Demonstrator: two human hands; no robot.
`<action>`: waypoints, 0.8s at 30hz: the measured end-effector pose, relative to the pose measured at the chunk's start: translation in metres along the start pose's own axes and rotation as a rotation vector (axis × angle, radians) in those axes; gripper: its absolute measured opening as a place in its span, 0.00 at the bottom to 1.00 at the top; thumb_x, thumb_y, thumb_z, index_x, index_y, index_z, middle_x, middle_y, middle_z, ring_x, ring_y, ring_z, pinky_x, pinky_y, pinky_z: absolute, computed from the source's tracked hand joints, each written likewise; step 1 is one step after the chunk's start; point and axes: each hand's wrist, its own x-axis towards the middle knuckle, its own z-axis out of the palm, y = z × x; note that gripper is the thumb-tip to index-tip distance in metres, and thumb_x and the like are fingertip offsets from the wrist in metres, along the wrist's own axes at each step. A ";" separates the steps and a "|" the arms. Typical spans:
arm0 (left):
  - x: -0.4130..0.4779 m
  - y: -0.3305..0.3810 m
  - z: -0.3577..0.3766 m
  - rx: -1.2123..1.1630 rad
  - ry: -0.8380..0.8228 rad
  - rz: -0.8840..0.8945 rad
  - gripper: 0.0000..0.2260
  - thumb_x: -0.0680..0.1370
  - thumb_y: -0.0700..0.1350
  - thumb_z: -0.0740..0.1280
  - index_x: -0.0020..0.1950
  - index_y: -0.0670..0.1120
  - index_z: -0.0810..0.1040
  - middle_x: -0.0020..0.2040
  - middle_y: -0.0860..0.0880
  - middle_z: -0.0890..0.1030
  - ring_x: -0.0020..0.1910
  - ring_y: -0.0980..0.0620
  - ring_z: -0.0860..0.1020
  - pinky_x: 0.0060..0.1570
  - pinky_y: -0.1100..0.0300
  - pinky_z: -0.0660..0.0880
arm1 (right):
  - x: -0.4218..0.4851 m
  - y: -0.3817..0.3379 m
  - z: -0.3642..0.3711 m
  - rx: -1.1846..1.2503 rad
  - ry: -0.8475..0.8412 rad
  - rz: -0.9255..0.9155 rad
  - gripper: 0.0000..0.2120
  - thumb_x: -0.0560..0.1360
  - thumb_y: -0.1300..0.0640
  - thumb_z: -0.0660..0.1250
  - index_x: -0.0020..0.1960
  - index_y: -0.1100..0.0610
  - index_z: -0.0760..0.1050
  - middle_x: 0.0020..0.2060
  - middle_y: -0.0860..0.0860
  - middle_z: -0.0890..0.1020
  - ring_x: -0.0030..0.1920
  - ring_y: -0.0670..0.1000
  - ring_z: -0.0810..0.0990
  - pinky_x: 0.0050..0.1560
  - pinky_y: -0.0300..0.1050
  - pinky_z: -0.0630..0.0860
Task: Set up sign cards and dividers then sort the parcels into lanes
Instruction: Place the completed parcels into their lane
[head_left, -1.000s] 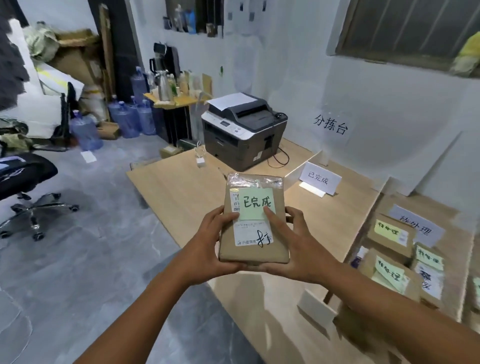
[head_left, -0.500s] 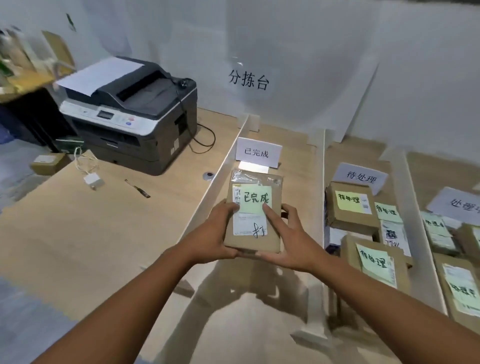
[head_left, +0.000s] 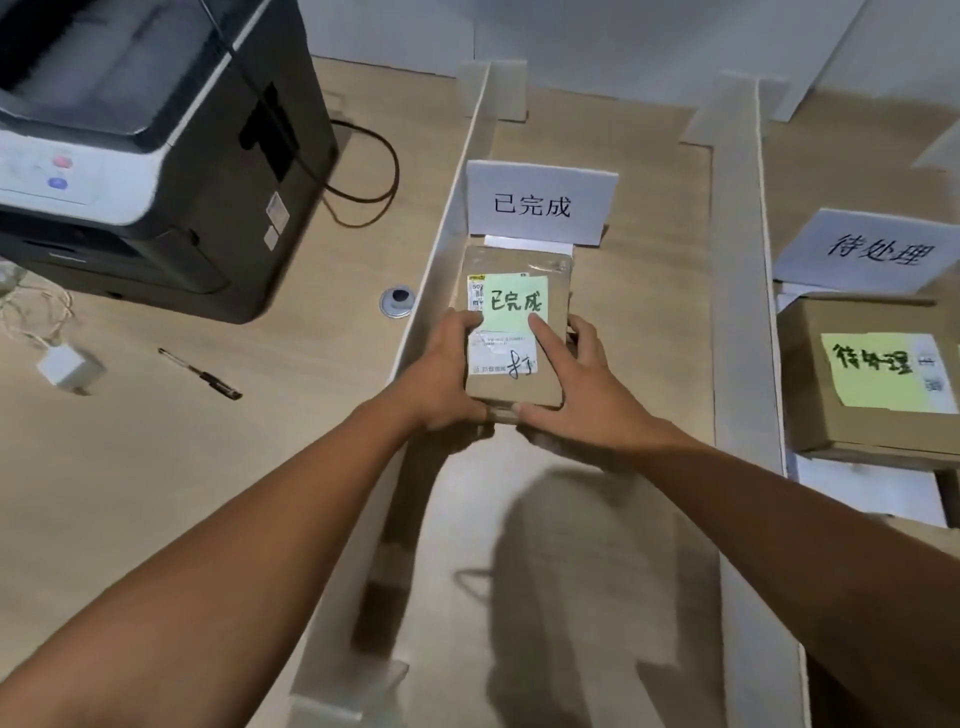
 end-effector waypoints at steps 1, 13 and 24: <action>0.002 -0.001 0.001 0.004 0.016 0.001 0.54 0.62 0.47 0.84 0.77 0.55 0.52 0.74 0.53 0.59 0.71 0.52 0.67 0.67 0.63 0.66 | 0.002 0.001 0.002 0.005 0.009 0.005 0.51 0.66 0.30 0.69 0.78 0.28 0.40 0.76 0.37 0.44 0.78 0.52 0.53 0.75 0.56 0.64; -0.096 0.098 -0.040 0.281 0.054 0.260 0.53 0.65 0.61 0.81 0.82 0.57 0.54 0.84 0.53 0.49 0.82 0.47 0.50 0.78 0.45 0.55 | -0.124 -0.063 -0.101 -0.177 0.120 0.008 0.46 0.71 0.28 0.66 0.80 0.31 0.41 0.80 0.42 0.48 0.80 0.54 0.54 0.73 0.58 0.67; -0.206 0.314 0.041 0.377 -0.069 0.933 0.56 0.60 0.84 0.63 0.82 0.60 0.54 0.83 0.49 0.54 0.82 0.44 0.52 0.77 0.34 0.52 | -0.475 -0.113 -0.191 -0.534 0.572 0.359 0.42 0.73 0.29 0.64 0.82 0.42 0.55 0.80 0.52 0.57 0.79 0.55 0.57 0.74 0.58 0.66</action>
